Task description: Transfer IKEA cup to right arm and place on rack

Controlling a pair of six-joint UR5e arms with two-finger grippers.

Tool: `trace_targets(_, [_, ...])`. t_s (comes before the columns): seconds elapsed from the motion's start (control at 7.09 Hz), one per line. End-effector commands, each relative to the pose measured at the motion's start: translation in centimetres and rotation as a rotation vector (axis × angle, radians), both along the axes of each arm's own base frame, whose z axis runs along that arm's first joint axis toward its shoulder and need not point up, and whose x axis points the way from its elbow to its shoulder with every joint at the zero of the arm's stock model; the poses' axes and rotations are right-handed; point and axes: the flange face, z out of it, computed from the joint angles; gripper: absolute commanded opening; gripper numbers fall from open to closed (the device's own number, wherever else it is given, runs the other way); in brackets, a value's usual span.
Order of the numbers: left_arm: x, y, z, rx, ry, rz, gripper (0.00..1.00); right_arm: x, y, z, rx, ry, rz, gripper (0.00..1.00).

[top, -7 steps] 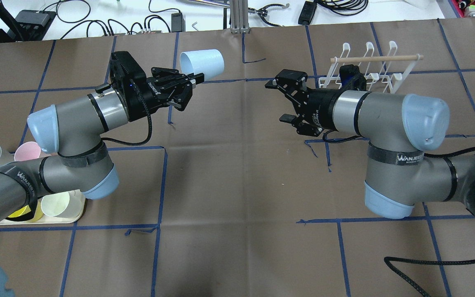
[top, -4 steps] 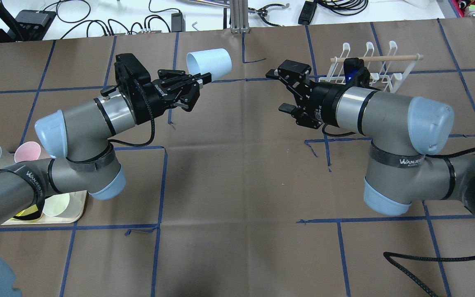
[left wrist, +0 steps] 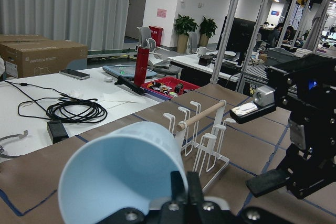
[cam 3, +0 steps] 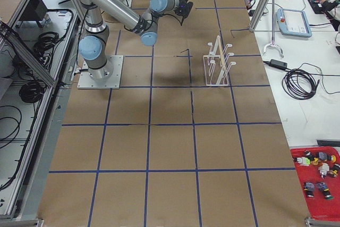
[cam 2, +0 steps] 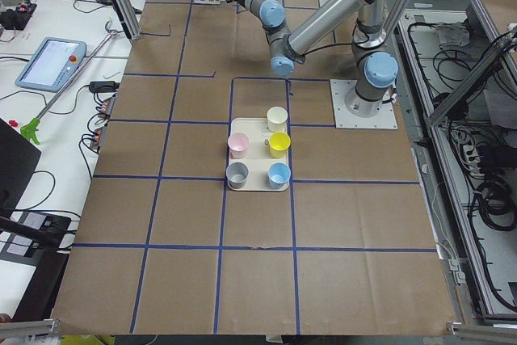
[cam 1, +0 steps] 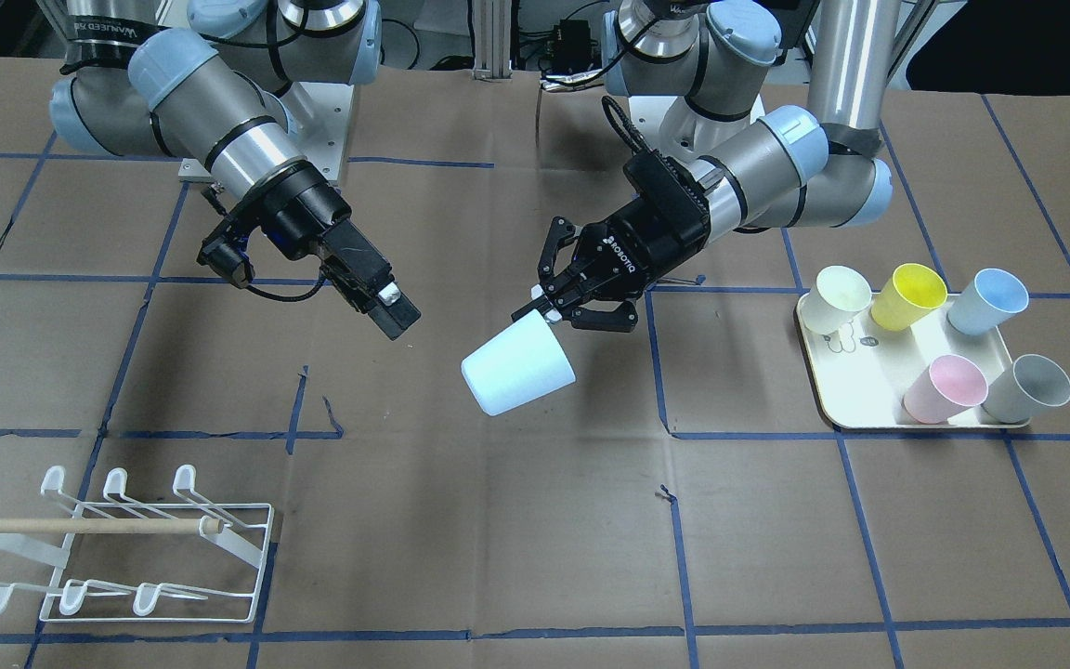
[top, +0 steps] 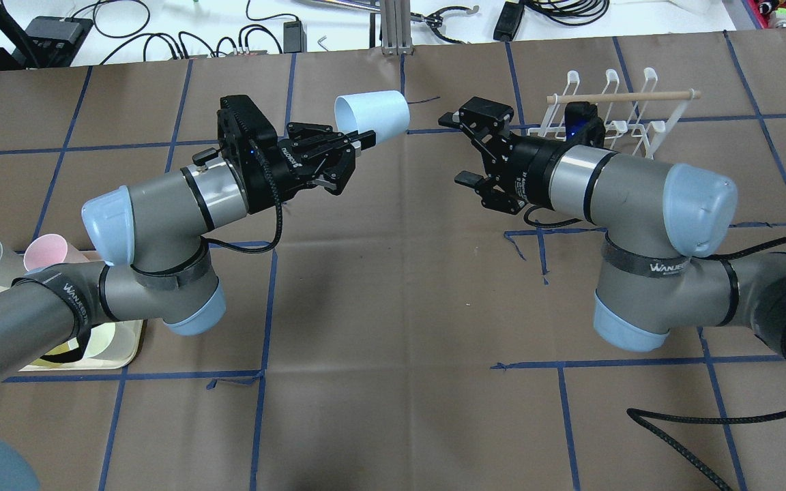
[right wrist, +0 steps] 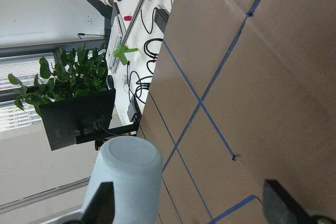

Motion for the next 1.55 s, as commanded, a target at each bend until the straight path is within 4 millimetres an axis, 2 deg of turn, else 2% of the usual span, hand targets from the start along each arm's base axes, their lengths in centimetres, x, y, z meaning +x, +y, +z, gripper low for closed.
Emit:
trace_targets(0.0, [0.0, 0.0, 0.0, 0.000, 0.000, 0.000, 0.04, 1.0, -1.4, 1.2, 0.028, -0.049, -0.026, 0.99])
trace_targets(0.42, [0.0, 0.0, 0.0, 0.011, 0.005, 0.005, 0.04, 5.4, -4.0, 1.3, 0.015, -0.044, 0.044, 0.94])
trace_targets(0.71, [0.0, 0.0, 0.0, 0.011, 0.006, 0.003, 0.04, 5.9, -4.4, 1.5, 0.027, -0.053, 0.022, 0.94])
trace_targets(1.13, [-0.1, 0.1, 0.2, 0.006, 0.006, 0.003, 0.04, 7.2, -6.5, 0.6, 0.031, -0.054, 0.041, 0.94])
trace_targets(1.41, [-0.1, 0.1, 0.1, 0.009, 0.006, 0.003, 0.04, 7.6, -6.8, 0.2, 0.038, -0.052, 0.046, 0.94])
